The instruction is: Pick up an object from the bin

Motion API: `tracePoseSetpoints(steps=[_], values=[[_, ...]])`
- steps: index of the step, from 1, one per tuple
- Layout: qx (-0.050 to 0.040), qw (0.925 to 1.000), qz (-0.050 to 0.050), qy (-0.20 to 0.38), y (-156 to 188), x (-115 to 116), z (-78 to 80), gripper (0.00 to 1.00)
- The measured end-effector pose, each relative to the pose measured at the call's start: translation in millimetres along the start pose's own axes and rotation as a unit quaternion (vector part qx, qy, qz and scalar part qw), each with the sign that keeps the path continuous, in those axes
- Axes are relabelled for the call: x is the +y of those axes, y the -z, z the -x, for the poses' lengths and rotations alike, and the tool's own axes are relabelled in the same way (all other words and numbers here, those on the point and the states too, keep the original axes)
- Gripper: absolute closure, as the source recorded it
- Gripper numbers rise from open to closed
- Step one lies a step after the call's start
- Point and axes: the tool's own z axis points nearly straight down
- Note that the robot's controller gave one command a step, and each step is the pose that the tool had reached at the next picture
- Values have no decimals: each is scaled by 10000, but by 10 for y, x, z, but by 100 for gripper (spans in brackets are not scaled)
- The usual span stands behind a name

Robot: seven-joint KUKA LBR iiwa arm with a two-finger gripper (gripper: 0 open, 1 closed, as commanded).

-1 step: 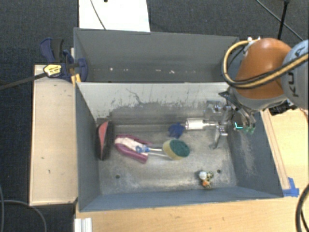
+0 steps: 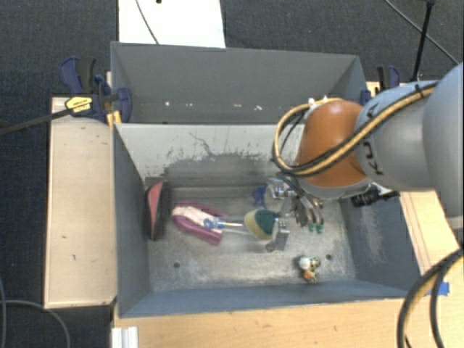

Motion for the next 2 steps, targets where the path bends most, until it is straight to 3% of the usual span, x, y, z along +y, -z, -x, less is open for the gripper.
tracePoseSetpoints(steps=[1, 2], values=[[-94, 10000, -22, -10, -157, -33, 187, 0], [-77, 10000, -10, 10, -158, -12, 172, 100]])
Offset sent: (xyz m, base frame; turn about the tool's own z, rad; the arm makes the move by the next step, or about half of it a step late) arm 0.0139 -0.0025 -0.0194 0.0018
